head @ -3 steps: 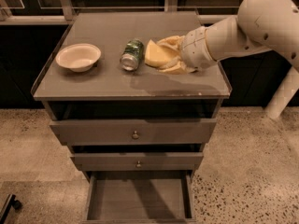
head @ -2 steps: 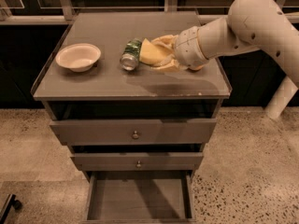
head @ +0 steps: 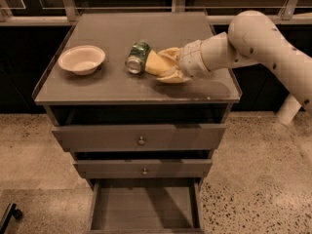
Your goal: Pick sponge from bottom drawer and place on counter
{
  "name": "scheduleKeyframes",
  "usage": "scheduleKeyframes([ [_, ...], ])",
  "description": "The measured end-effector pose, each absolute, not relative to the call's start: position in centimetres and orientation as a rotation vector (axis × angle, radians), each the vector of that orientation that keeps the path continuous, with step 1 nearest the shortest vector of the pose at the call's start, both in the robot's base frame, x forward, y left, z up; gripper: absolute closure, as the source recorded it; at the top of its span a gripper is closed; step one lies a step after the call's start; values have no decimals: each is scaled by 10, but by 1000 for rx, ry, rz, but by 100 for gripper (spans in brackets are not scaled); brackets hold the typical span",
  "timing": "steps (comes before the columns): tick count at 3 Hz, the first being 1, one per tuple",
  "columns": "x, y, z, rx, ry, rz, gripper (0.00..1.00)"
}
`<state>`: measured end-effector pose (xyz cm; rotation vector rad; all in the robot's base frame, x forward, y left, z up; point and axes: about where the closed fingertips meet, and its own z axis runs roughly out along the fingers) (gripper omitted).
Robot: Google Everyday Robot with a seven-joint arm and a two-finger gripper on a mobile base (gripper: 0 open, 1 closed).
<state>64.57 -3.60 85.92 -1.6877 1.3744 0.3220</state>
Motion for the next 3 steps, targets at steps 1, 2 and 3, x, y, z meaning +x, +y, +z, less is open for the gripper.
scheduleKeyframes([
  [1, 646, -36, 859, -1687, 1375, 322, 82],
  [2, 646, -36, 859, -1687, 1375, 322, 59],
  [3, 646, -36, 859, -1687, 1375, 322, 36],
])
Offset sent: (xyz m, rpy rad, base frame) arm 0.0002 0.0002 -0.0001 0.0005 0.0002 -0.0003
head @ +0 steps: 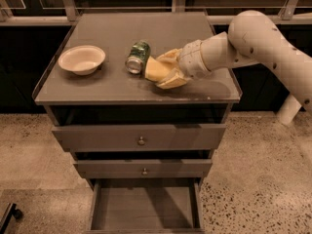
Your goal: Pick sponge from bottom drawer and place on counter
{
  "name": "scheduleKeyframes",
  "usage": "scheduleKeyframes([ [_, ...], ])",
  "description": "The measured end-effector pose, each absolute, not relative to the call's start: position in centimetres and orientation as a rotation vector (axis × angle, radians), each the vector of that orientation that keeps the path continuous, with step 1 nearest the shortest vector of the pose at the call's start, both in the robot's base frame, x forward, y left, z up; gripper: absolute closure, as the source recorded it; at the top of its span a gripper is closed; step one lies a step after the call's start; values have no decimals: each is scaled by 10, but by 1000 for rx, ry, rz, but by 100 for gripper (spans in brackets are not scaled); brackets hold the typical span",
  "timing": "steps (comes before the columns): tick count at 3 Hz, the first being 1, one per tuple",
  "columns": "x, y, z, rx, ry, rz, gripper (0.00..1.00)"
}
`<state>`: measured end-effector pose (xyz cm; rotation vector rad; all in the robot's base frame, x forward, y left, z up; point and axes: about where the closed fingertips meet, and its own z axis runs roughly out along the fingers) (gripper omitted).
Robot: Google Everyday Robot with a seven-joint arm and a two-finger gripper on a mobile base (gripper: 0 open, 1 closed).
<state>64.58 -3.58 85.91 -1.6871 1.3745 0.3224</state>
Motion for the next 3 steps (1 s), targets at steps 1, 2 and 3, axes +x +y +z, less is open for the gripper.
scheduleKeyframes([
  [1, 646, -36, 859, -1687, 1374, 322, 10],
  [2, 646, -36, 859, -1687, 1374, 323, 0],
  [3, 646, -36, 859, -1687, 1374, 323, 0],
])
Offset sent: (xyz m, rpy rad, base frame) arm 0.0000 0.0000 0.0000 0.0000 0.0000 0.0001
